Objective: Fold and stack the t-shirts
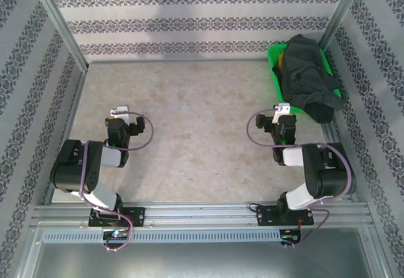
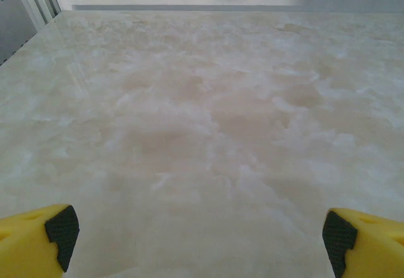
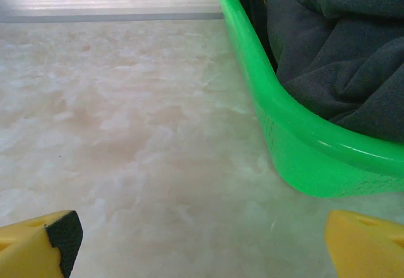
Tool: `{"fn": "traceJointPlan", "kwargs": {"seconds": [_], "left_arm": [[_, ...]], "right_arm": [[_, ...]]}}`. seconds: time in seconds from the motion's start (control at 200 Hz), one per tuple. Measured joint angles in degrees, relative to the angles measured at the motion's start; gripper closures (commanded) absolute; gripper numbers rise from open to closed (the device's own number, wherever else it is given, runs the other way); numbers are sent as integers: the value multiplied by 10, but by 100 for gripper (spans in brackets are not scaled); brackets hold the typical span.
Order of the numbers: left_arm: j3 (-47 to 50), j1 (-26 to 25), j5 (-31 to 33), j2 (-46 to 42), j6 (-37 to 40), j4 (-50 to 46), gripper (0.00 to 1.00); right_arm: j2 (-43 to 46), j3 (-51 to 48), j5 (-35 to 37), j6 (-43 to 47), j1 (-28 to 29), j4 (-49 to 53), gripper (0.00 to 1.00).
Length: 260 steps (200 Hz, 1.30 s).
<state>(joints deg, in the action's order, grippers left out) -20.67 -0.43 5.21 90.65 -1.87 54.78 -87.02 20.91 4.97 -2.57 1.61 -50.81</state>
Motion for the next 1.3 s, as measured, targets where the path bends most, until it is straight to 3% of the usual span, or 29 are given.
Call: {"fn": "traceJointPlan", "kwargs": {"seconds": [0.839,0.939,1.014,1.079,1.204,1.299], "left_arm": [[-2,0,-1,0,1,-2,0],[3,-27,52,-34,10,-29,0],[-14,-70,99,-115,17,-110,0],[-67,-97,134,-179,6,-184,0],[-245,-105,195,-242,-140,-346,0],[-311,-80,185,-263,-244,-388,0]], "right_arm": [[0,0,-1,0,0,0,2],[31,11,34,13,23,58,2],[108,71,67,1,60,197,2],[162,177,40,-44,66,325,2],[203,394,-39,-143,16,443,3],[192,511,-25,-190,-8,537,5]]}}
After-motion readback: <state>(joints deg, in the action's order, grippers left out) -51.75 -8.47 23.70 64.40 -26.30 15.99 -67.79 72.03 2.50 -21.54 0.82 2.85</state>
